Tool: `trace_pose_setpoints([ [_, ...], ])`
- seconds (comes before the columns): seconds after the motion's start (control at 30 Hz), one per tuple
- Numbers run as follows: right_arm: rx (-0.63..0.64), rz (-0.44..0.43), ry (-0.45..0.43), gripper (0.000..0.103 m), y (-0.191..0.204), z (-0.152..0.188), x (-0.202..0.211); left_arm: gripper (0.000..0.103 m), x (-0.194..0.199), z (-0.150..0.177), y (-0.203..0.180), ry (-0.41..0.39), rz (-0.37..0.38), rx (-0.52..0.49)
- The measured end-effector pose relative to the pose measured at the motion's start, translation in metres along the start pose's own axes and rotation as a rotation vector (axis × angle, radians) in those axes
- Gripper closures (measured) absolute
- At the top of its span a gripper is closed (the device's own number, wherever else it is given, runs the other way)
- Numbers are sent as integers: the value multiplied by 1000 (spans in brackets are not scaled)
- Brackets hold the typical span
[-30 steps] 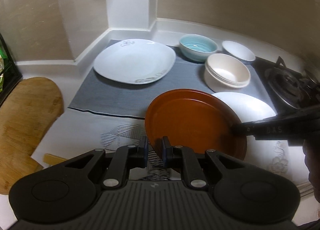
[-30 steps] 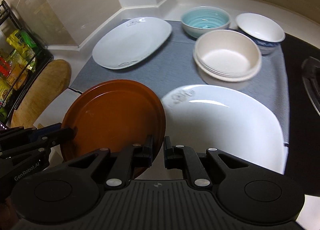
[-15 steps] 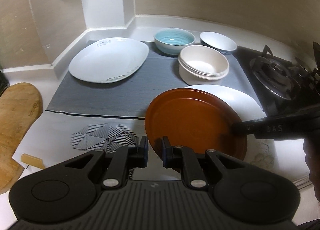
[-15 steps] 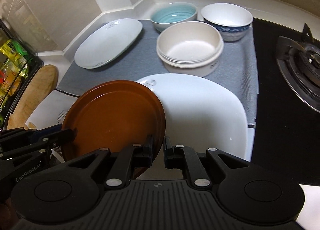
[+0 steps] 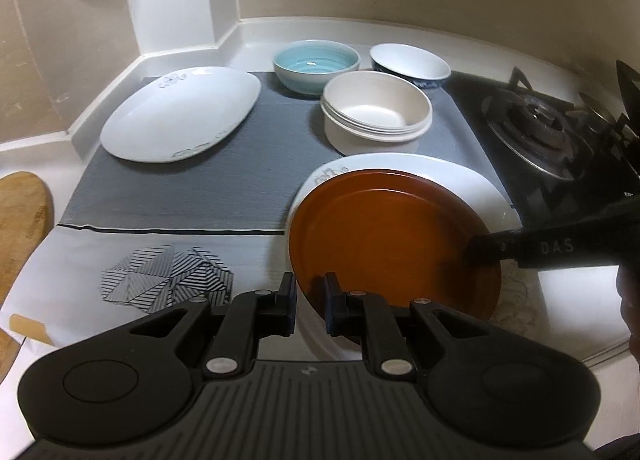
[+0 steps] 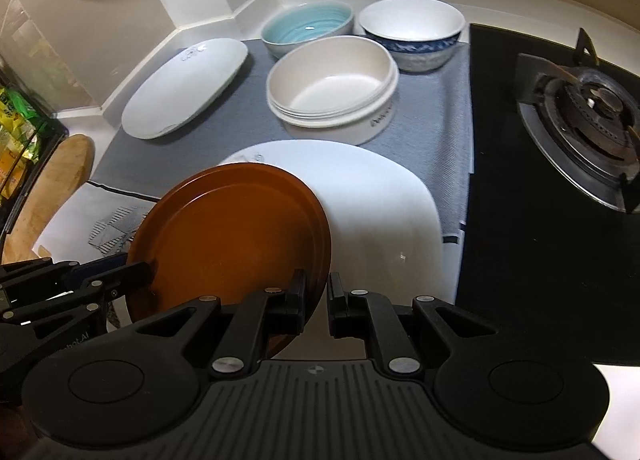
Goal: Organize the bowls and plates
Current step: 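Carry the brown plate with the left gripper onto the white square plate, then open the left gripper to release the brown plate and withdraw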
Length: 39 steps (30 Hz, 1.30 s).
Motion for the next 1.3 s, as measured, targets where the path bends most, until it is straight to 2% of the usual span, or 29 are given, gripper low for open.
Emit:
trace_pose_setpoints([
  [0.43, -1, 51, 31, 92, -26, 6, -5, 88, -27, 6, -22, 48, 7, -25],
  [1.03, 54, 57, 60, 90, -28, 6, -12, 88, -37, 7, -24, 69, -20, -8],
  [1.23, 57, 53, 63, 88, -27, 6, -12, 84, -36, 6, -23, 68, -31, 0],
  [1.3, 60, 53, 63, 88, -27, 6, -12, 79, -35, 6, -21, 64, -34, 4],
])
Point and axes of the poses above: each gripper's, at about its wrist camera, not at the fingertips, and x roughly against the way its jaws point, y to its left, z to its underside, the point moved 9 cm from there along -x, roughly the way its jaws point, and after that the axes turned 2 degrees about -x, right-handed, at the moved point
